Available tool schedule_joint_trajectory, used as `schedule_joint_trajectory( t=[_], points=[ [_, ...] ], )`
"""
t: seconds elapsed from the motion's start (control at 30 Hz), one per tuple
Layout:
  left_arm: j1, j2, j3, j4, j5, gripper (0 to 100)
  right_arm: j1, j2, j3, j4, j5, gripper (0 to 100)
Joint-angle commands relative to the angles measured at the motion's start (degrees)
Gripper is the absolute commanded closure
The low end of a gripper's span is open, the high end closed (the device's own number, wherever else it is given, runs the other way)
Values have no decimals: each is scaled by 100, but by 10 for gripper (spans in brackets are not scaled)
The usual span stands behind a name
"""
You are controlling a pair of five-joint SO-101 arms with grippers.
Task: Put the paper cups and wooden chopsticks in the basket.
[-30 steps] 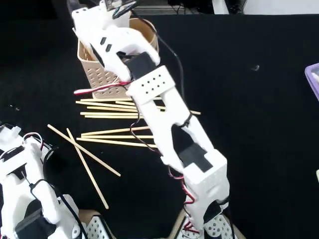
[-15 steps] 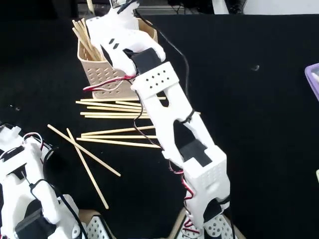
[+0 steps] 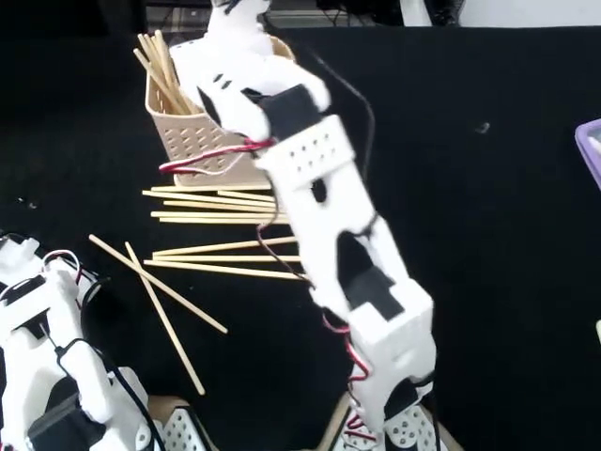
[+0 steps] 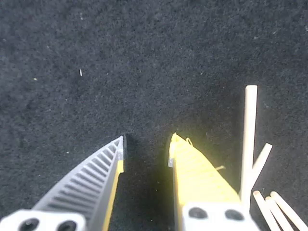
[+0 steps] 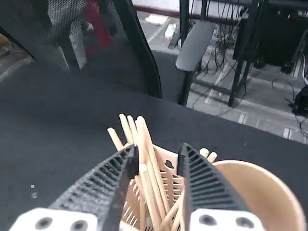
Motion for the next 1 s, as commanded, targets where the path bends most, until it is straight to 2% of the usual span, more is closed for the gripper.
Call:
schedule_joint_trajectory(
  t=[0.0,0.17,0.3,0.47,0.57,0.7,0.87,0.97],
  points=[
    [-13,-167,-13,-70,44,836,114,-778,-725,1081,0,894],
    [-13,-167,-13,-70,44,836,114,-1138,-919,3156,0,899],
    [-13,-167,-13,-70,44,836,123,-1138,-418,3859,26,899],
    [-13,-167,-13,-70,44,836,-132,-1200,1270,3807,1011,899],
    [-13,-167,-13,-70,44,836,-387,-1244,2281,3675,1266,899],
    [-13,-167,-13,-70,44,836,-580,-1244,3547,2892,1556,890],
    [-13,-167,-13,-70,44,836,-932,-1244,5042,1758,2048,783],
    [-13,-167,-13,-70,44,836,-1196,-1209,5719,1143,2409,753]
  ],
)
